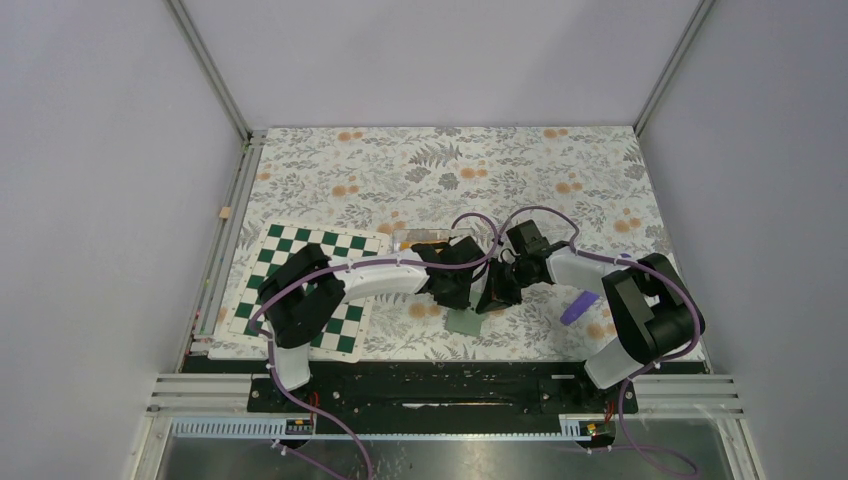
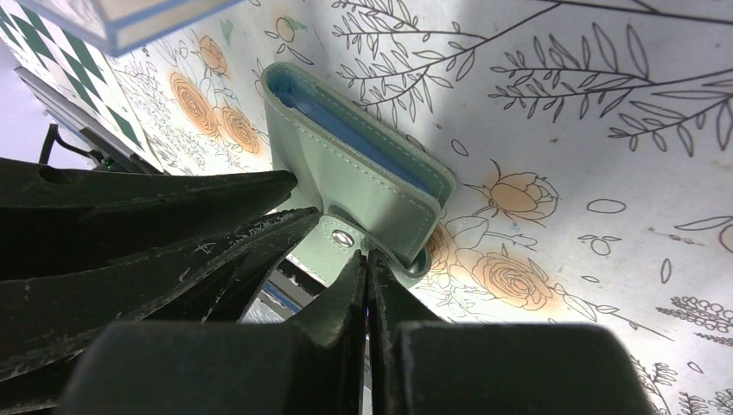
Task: Put the credit cards into the card holder
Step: Close the card holder at the center of the board.
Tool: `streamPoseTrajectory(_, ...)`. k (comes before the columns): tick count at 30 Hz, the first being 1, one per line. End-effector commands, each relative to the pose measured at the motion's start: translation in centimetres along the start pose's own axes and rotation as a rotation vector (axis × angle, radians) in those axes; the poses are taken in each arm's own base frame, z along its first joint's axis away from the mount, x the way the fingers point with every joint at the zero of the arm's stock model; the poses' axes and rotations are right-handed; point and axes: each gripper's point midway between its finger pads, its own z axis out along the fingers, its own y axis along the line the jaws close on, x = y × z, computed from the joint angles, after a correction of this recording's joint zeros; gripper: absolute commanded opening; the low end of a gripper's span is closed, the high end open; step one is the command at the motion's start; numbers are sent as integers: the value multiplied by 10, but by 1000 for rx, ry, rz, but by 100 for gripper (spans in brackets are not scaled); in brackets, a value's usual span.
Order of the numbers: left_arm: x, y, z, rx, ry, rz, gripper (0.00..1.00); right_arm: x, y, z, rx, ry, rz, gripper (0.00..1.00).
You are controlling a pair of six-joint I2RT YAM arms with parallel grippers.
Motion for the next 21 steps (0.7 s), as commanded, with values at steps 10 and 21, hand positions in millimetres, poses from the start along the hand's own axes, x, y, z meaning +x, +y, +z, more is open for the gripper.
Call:
streamPoseTrajectory(10,11,14,8,-56,45,22,18,4,7,12,-31,27,-12,4)
streamPoseTrajectory(21,10,12,5,-46,36,21,16,17,-6,16,2,73,9,3)
